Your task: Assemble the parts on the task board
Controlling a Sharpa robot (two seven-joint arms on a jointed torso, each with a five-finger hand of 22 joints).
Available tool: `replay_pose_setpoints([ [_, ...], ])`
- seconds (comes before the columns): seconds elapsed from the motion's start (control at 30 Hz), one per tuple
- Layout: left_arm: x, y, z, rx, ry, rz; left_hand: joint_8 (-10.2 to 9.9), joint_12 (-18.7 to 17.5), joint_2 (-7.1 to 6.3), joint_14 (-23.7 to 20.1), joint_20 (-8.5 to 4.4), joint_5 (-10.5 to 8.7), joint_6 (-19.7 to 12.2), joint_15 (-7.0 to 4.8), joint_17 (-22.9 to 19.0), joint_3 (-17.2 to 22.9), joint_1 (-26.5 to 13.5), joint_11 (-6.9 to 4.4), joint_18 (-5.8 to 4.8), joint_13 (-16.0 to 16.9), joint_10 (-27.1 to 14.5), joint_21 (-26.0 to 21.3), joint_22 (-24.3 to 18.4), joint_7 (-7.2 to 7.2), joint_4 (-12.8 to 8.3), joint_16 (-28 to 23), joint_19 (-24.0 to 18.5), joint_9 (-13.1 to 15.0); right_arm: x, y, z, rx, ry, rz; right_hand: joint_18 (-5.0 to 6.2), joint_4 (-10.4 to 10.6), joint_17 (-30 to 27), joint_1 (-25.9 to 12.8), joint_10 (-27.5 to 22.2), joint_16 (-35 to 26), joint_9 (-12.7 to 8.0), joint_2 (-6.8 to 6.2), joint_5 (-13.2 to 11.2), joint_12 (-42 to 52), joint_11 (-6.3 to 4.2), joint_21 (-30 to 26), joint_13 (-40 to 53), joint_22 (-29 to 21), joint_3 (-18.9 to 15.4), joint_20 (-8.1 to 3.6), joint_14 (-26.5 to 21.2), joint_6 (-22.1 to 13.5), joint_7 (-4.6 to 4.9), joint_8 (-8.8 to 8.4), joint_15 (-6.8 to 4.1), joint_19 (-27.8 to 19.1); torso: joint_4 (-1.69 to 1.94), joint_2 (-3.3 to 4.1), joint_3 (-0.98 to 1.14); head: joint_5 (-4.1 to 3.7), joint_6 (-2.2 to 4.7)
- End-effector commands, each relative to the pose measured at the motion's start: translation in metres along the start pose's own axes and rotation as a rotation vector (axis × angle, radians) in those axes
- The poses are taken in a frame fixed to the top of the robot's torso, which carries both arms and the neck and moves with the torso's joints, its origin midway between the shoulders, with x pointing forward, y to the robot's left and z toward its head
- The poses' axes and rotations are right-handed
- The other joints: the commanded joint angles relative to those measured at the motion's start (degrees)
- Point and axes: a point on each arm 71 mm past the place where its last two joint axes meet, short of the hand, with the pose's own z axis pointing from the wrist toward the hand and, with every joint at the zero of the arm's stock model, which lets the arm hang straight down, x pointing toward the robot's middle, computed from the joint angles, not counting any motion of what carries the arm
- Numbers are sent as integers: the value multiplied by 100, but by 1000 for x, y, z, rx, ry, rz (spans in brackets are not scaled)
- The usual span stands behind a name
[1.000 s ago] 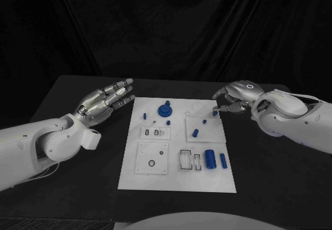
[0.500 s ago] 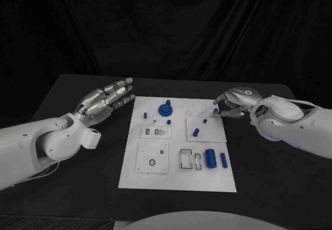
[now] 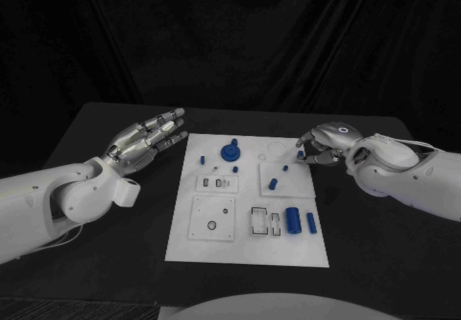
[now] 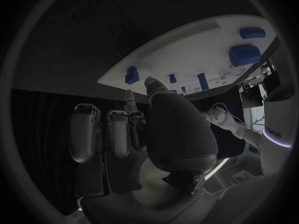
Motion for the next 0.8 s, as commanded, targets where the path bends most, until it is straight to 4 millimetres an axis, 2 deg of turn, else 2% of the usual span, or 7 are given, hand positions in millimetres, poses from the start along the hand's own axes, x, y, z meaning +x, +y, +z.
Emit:
replay_pose_setpoints([
  [0.03, 1, 0, 0, 11, 11, -8, 56, 102, 10, -24, 11, 79, -63, 60, -32, 265, 72, 64, 272, 36, 3, -22, -36, 16, -36, -43, 34, 80, 2, -1, 0, 8, 9, -3, -180, -63, 1234, 134, 635, -66, 88, 25, 183, 95, 18, -26, 1545, 1169, 85, 10, 535, 3, 10, 10, 8, 250, 1, 2, -2, 2, 3],
  [0.37, 1, 0, 0, 9, 12, -10, 56, 102, 10, -24, 11, 79, -63, 60, -32, 265, 72, 64, 272, 36, 3, -22, -36, 16, -36, -43, 34, 80, 3, -3, 1, 19, 23, -6, -178, -87, 1221, 174, 635, -75, 99, 28, 264, 95, 19, -37, 1545, 1167, 97, 12, 532, -24, 14, -7, 11, 247, 4, 3, -4, -2, 2],
  [0.8, 1, 1, 0, 5, 15, -12, 56, 102, 10, -24, 11, 79, -63, 60, -32, 265, 72, 64, 272, 36, 3, -22, -36, 16, -36, -43, 34, 80, 5, -5, 1, 32, 41, -11, -173, -91, 1200, 174, 635, -89, 112, 13, 208, 95, 26, -56, 1545, 1160, 84, 15, 527, -21, 26, -6, 18, 238, 1, 1, -3, 5, 4],
])
